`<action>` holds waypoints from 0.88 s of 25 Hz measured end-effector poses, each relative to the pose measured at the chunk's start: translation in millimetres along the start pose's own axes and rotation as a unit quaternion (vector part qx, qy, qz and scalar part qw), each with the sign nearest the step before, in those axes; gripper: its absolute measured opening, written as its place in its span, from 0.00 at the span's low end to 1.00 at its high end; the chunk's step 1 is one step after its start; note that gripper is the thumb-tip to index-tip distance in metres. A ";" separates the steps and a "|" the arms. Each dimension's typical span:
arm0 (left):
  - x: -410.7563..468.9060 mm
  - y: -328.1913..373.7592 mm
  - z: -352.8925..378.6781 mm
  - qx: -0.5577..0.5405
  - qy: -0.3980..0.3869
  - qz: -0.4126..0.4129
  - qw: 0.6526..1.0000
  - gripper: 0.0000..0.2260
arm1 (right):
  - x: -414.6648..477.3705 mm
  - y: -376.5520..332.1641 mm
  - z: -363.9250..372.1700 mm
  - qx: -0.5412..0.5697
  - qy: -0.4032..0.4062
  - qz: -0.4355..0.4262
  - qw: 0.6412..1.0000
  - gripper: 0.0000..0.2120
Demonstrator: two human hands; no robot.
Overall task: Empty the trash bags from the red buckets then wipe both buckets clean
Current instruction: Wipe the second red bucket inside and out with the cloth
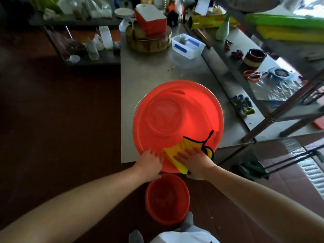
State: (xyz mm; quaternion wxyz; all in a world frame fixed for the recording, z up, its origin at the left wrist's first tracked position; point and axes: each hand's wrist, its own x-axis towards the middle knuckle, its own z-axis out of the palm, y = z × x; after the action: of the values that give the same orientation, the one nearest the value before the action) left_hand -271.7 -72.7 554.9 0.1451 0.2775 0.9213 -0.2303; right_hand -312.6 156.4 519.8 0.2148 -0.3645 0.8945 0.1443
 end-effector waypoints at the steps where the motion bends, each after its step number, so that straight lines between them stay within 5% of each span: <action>1: 6.7 8.4 4.3 -0.024 0.030 -0.021 0.999 0.36 | -0.5 0.8 5.1 0.015 -0.003 0.002 1.000 0.43; 4: 21.3 22.5 10.6 -0.009 0.043 -0.037 0.998 0.24 | 2.7 5.9 19.9 0.066 -0.024 0.005 0.997 0.44; 9: 21.4 16.7 28.2 0.092 0.054 0.012 0.994 0.17 | 31.5 10.8 33.4 0.178 -0.064 0.050 0.981 0.51; 13: 28.2 7.8 26.8 0.121 0.009 0.040 0.992 0.19 | 78.9 10.2 40.0 0.207 -0.075 0.116 0.968 0.39; 17: 24.5 6.2 18.8 0.126 -0.012 0.052 0.991 0.12 | 103.5 28.4 49.9 0.185 -0.018 0.160 0.969 0.33; 22: 27.2 1.3 14.7 0.166 -0.048 0.090 0.981 0.16 | 105.7 97.2 46.1 0.073 0.055 0.208 0.974 0.29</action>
State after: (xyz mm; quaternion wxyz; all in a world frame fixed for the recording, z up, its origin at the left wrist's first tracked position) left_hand -290.7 -67.0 531.2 0.1607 0.3685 0.8334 -0.3793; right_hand -437.0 180.5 438.0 0.1568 -0.1613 0.9692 0.1000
